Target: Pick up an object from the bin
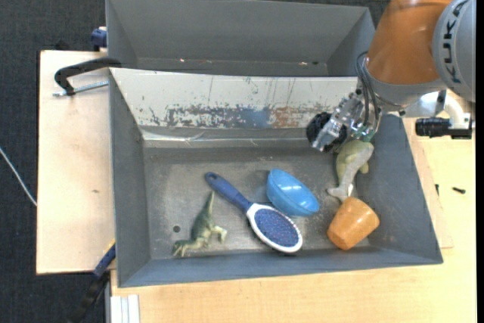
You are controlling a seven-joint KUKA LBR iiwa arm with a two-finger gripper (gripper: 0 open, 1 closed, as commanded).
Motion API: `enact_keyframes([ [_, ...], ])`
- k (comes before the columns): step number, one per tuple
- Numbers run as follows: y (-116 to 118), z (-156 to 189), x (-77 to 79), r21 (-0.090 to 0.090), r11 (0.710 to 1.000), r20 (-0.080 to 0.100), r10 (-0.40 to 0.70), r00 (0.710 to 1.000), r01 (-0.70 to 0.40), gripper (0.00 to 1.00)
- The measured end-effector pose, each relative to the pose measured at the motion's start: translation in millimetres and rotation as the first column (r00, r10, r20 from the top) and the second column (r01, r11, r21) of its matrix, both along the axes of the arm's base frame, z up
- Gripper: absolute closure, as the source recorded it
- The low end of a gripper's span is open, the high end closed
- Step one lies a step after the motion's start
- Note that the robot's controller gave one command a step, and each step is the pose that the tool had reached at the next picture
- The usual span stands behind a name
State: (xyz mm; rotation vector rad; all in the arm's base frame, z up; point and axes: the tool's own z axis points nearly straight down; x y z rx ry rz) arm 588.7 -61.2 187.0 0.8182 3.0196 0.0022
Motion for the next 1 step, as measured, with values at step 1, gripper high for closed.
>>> enact_keyframes([
  [1,-11.9,45.7,-7.6,0.001,1.0,-0.002,0.008,1.0,-0.008,1.0],
])
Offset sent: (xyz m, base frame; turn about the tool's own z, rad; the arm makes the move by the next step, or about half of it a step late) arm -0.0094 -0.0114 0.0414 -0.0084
